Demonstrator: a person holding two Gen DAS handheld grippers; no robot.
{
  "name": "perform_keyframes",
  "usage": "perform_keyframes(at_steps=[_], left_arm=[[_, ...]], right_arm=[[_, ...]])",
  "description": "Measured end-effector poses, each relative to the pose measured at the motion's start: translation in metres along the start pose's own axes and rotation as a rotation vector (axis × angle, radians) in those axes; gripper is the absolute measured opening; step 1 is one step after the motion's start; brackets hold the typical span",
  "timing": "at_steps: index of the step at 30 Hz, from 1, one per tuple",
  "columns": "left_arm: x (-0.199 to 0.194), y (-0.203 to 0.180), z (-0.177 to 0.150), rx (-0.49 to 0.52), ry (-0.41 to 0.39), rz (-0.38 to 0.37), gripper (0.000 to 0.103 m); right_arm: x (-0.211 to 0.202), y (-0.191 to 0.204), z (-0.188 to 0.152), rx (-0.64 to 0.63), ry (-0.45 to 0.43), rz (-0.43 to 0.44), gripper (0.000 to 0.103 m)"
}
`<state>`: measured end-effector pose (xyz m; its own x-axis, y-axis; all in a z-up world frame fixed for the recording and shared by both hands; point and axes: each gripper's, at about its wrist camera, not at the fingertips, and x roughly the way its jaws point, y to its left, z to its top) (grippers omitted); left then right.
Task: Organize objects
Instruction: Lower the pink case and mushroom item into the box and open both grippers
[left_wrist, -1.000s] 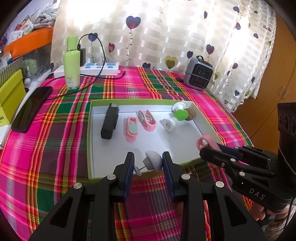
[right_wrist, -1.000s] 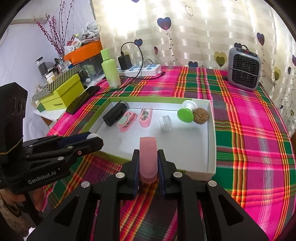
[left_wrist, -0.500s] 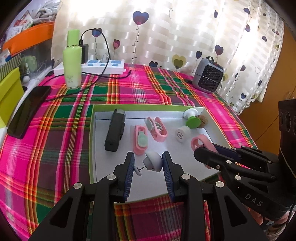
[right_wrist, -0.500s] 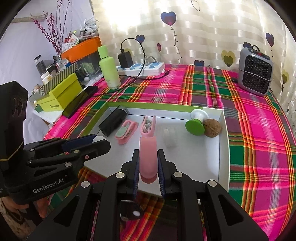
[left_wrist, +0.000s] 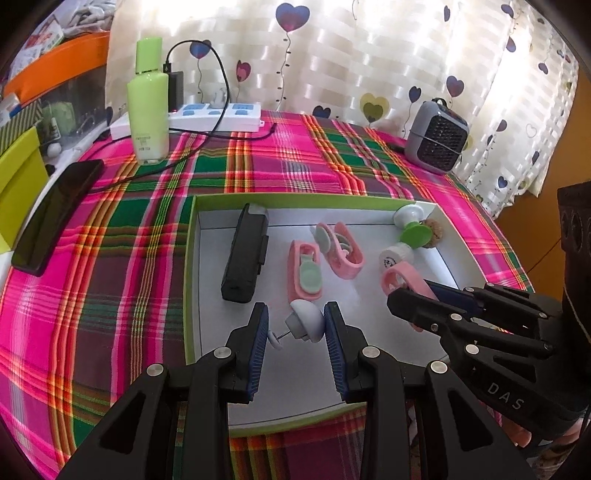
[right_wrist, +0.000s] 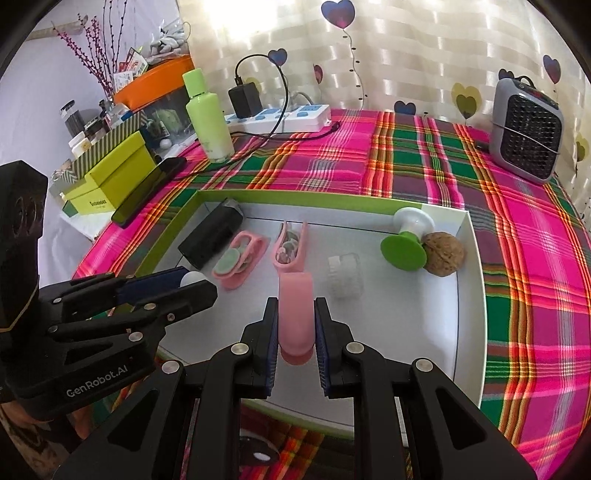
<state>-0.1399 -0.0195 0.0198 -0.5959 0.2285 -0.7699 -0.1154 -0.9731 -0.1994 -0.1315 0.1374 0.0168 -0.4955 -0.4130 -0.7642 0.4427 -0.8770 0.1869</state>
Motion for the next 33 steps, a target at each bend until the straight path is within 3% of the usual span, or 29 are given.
perform_keyframes(at_steps=[33], left_arm=[[0.012, -0.001, 0.009, 0.044, -0.006, 0.062, 0.029]], right_arm=[[0.023, 0.002, 0.01, -0.028, 0.022, -0.042, 0.019]])
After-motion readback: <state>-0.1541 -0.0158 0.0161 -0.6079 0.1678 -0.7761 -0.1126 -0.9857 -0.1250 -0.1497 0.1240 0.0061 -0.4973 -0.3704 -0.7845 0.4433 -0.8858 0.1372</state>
